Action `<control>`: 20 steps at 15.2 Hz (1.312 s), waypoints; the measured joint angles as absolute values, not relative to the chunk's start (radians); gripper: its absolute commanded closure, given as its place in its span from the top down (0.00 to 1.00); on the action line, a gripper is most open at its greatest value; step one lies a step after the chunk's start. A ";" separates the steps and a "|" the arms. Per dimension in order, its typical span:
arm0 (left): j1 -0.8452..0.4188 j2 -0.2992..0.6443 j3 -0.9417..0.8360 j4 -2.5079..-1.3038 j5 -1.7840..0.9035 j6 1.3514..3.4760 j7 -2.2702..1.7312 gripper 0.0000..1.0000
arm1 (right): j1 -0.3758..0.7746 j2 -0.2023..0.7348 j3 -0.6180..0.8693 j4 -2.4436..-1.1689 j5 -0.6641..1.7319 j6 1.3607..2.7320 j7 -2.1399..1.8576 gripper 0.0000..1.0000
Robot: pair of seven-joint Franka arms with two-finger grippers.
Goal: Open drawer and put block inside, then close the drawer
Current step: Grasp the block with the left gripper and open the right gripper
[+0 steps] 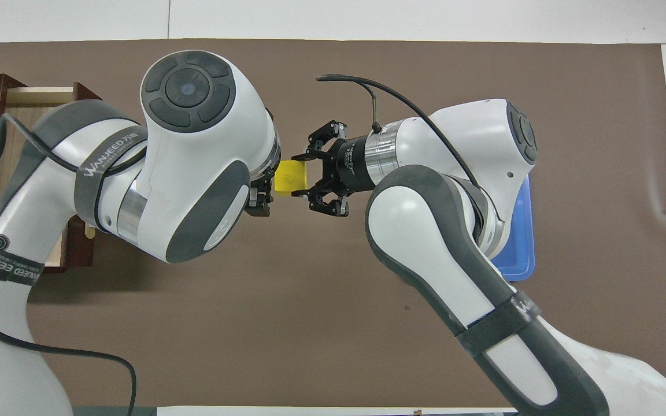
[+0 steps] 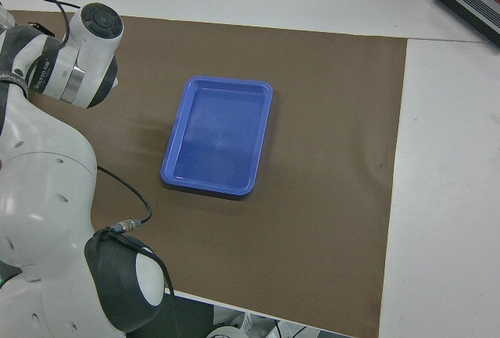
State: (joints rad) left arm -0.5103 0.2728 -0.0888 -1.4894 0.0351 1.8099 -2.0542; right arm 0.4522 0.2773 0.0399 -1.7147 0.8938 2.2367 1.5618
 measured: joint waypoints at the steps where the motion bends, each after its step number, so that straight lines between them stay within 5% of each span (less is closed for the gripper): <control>1: -0.513 0.273 -0.089 -1.490 0.036 1.810 -2.055 1.00 | 0.452 0.278 0.040 -1.715 0.894 2.236 1.562 0.00; 14: -0.529 0.273 -0.089 -1.499 0.038 1.811 -2.079 0.91 | 0.452 0.283 0.040 -1.715 0.894 2.236 1.562 0.00; 17: -0.529 0.273 -0.089 -1.499 0.038 1.816 -2.085 0.81 | 0.452 0.283 0.040 -1.715 0.894 2.236 1.562 0.00; 20: -0.529 0.273 -0.089 -1.503 0.038 1.850 -2.106 0.60 | 0.452 0.283 0.040 -1.715 0.894 2.236 1.562 0.00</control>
State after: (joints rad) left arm -0.5291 0.2732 -0.0887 -1.5031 0.0385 1.8498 -2.1058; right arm 0.4522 0.2826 0.0399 -1.7147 0.8938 2.2364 1.5618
